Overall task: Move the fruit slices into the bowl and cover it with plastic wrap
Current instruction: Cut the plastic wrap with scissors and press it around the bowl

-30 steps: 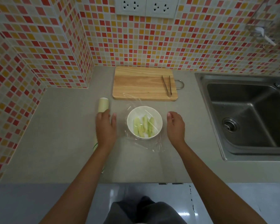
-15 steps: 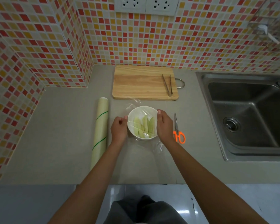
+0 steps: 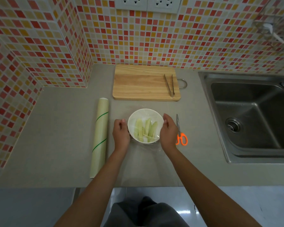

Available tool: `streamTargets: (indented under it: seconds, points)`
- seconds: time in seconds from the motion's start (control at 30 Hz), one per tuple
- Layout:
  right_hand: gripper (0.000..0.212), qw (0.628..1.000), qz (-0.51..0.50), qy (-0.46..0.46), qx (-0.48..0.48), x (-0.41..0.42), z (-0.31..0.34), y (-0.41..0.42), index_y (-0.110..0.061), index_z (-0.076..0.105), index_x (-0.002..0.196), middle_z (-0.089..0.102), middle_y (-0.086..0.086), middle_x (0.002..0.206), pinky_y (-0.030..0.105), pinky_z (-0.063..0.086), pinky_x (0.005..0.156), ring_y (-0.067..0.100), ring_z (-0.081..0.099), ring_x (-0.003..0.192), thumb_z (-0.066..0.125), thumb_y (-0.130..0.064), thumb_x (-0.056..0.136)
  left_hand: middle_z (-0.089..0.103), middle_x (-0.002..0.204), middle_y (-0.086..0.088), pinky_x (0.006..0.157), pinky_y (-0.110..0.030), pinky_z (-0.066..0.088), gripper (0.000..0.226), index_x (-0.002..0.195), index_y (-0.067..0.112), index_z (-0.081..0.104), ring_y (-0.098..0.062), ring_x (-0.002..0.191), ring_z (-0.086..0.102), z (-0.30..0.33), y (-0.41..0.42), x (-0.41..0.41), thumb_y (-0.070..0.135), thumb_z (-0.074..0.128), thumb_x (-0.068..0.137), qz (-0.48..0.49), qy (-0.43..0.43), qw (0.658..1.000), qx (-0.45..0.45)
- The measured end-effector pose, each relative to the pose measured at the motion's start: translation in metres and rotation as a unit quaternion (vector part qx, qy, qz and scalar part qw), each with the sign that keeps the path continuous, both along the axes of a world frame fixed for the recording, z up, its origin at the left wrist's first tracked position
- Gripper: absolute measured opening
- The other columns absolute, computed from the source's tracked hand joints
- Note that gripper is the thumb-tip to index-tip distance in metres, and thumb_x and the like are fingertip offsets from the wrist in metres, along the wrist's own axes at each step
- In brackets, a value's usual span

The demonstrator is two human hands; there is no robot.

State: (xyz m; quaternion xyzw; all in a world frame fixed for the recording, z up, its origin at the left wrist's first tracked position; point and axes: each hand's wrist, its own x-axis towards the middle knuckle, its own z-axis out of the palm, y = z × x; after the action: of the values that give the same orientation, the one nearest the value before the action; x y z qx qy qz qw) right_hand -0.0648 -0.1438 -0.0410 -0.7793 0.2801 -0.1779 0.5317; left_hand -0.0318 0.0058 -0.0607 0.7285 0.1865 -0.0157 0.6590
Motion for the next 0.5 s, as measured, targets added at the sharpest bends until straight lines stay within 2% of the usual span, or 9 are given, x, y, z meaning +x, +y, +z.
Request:
streamTargets:
  seconds: [0.07,0.13,0.33,0.5]
  points:
    - [0.035,1.0,0.009,-0.01,0.011,0.007,0.005,0.0,-0.008,0.053,0.132,0.057,0.005,0.134,0.018,0.035,0.101,0.014,0.05,0.125,0.039,-0.014,0.101,0.043,0.066,-0.003,0.067,-0.039,0.036,0.032,0.07,0.019,0.038,-0.023,0.071,0.043,0.001,0.0,0.002,0.023,0.042,0.102,0.002,0.012,1.0,-0.012]
    - [0.036,0.999,0.049,-0.025,0.001,0.017,0.01,-0.001,-0.009,0.052,0.134,0.055,0.005,0.136,0.018,0.032,0.102,0.012,0.047,0.127,0.04,-0.019,0.101,0.043,0.066,-0.001,0.068,-0.038,0.036,0.033,0.069,0.018,0.039,-0.022,0.071,0.042,0.002,-0.001,0.003,0.024,0.043,0.101,0.007,0.018,1.0,-0.019]
    - [0.035,0.987,0.159,0.002,-0.03,0.038,0.009,-0.007,-0.006,0.058,0.128,0.061,0.01,0.13,0.028,0.041,0.105,0.019,0.054,0.123,0.042,-0.02,0.101,0.057,0.074,-0.003,0.068,-0.036,0.046,0.045,0.073,0.014,0.049,-0.019,0.07,0.054,0.006,-0.002,0.002,0.053,0.044,0.095,0.015,0.05,0.999,-0.013]
    - [0.034,0.985,0.161,0.009,-0.064,0.038,0.007,-0.008,-0.003,0.062,0.123,0.065,0.012,0.122,0.03,0.044,0.099,0.022,0.059,0.116,0.039,-0.017,0.101,0.043,0.061,0.003,0.061,-0.03,0.034,0.038,0.064,0.015,0.04,-0.011,0.059,0.04,0.002,-0.001,-0.002,0.027,0.055,0.096,0.006,0.011,1.0,0.008]
